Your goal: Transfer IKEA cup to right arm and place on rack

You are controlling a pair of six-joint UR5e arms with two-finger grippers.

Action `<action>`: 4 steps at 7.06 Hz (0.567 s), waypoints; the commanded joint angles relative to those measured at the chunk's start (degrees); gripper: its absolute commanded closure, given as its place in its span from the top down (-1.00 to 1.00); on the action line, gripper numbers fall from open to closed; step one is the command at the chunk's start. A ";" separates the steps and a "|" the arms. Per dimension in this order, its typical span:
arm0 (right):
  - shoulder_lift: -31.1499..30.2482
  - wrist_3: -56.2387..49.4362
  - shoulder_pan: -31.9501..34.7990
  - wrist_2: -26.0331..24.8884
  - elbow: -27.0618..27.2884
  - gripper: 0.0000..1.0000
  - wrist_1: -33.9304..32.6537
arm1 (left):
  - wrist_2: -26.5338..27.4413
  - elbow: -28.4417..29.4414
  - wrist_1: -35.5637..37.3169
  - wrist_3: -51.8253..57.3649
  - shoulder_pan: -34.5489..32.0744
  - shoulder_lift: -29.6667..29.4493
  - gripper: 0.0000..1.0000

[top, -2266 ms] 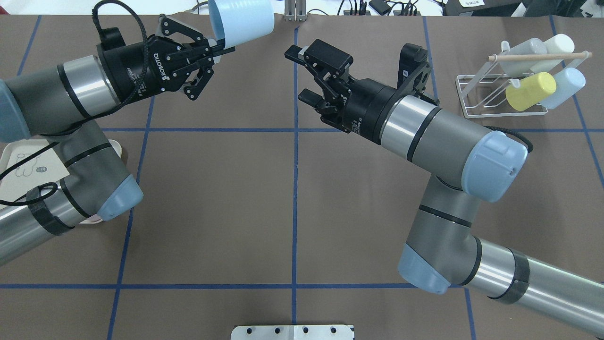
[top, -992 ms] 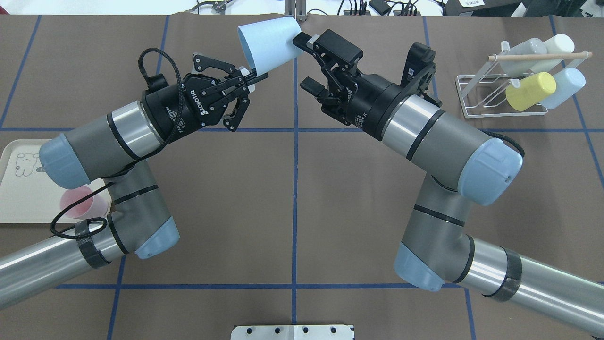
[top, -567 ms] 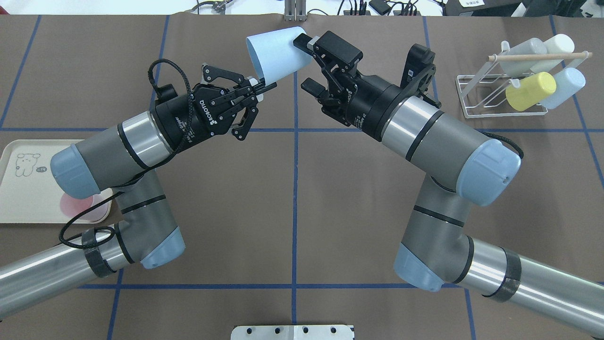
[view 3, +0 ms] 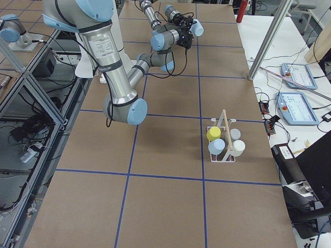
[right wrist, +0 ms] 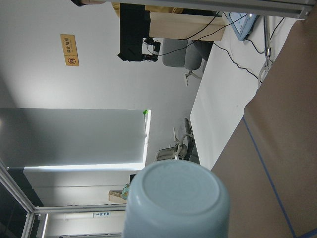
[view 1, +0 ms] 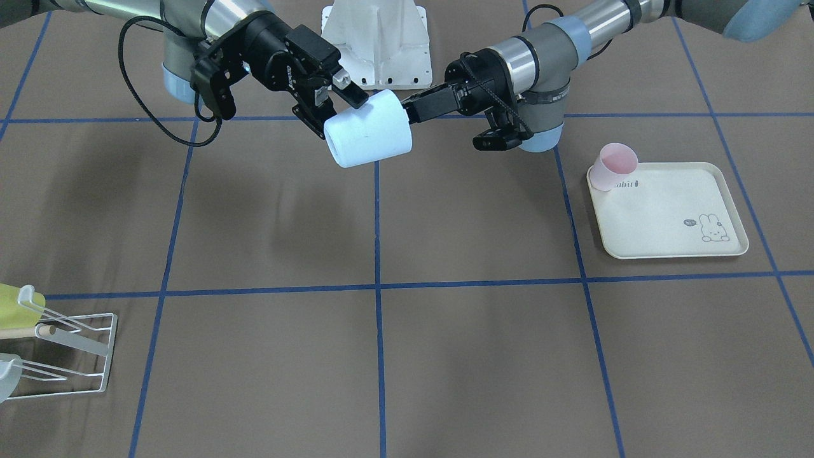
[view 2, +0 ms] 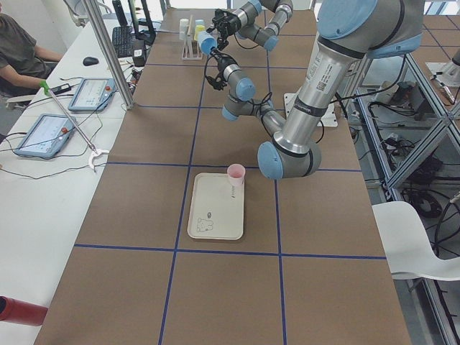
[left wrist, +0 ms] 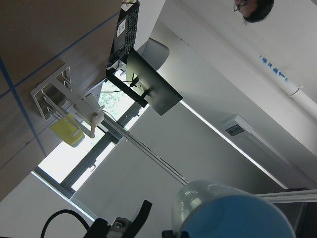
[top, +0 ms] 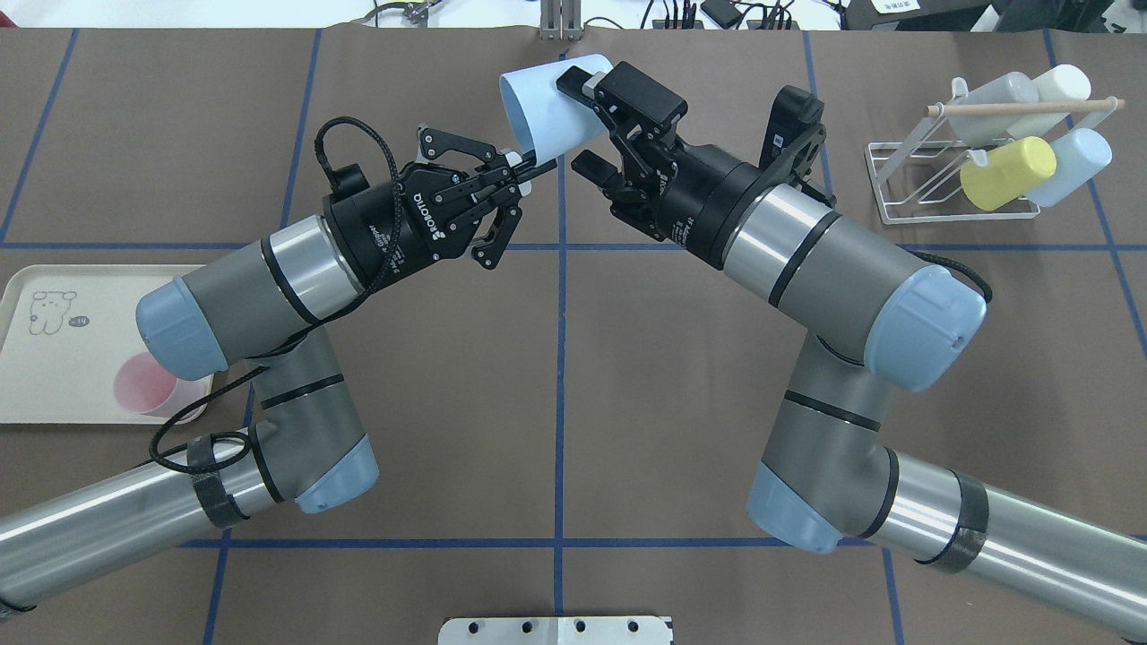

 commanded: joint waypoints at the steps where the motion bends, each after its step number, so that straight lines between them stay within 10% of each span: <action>1: 0.00 0.03 0.04 -0.04 0.08 1.00 0.03 | 0.14 0.20 -0.10 0.01 0.28 -0.20 -1.00; 4: 0.00 0.03 0.21 -0.13 -0.01 1.00 -0.06 | 0.05 -0.06 -0.28 0.01 0.36 -0.11 -1.00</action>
